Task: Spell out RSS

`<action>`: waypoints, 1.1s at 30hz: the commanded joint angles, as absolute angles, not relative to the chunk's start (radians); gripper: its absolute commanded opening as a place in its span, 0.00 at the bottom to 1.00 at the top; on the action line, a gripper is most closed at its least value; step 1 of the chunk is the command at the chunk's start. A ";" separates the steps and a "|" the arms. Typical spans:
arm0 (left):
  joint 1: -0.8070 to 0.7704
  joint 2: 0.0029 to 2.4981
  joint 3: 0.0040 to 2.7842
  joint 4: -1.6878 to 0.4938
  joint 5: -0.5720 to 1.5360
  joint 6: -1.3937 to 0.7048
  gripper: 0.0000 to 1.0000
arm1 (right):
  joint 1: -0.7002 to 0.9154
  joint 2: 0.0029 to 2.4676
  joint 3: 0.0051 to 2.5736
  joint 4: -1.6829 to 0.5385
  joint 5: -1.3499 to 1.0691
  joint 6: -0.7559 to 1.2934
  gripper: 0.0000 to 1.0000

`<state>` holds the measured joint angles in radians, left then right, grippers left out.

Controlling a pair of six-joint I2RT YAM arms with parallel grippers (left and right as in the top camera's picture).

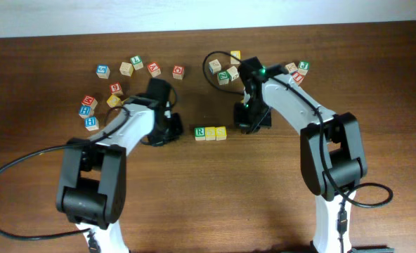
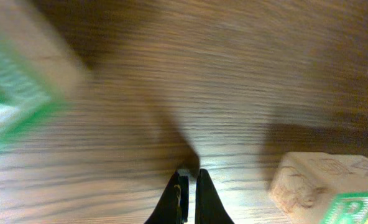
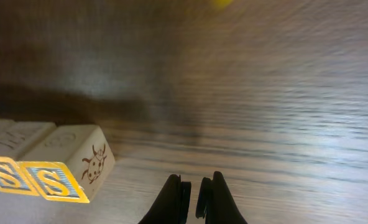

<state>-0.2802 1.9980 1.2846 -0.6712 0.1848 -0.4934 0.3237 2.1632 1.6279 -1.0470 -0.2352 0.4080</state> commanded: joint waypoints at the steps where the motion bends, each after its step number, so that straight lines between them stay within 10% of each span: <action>1: -0.303 2.050 1.274 -0.649 0.198 -0.482 0.00 | 0.342 2.167 1.585 -1.004 -0.281 0.401 0.04; 33: -0.305 2.060 1.274 -0.579 0.337 -0.327 0.00 | 0.418 2.167 1.575 -0.925 -0.303 0.478 0.04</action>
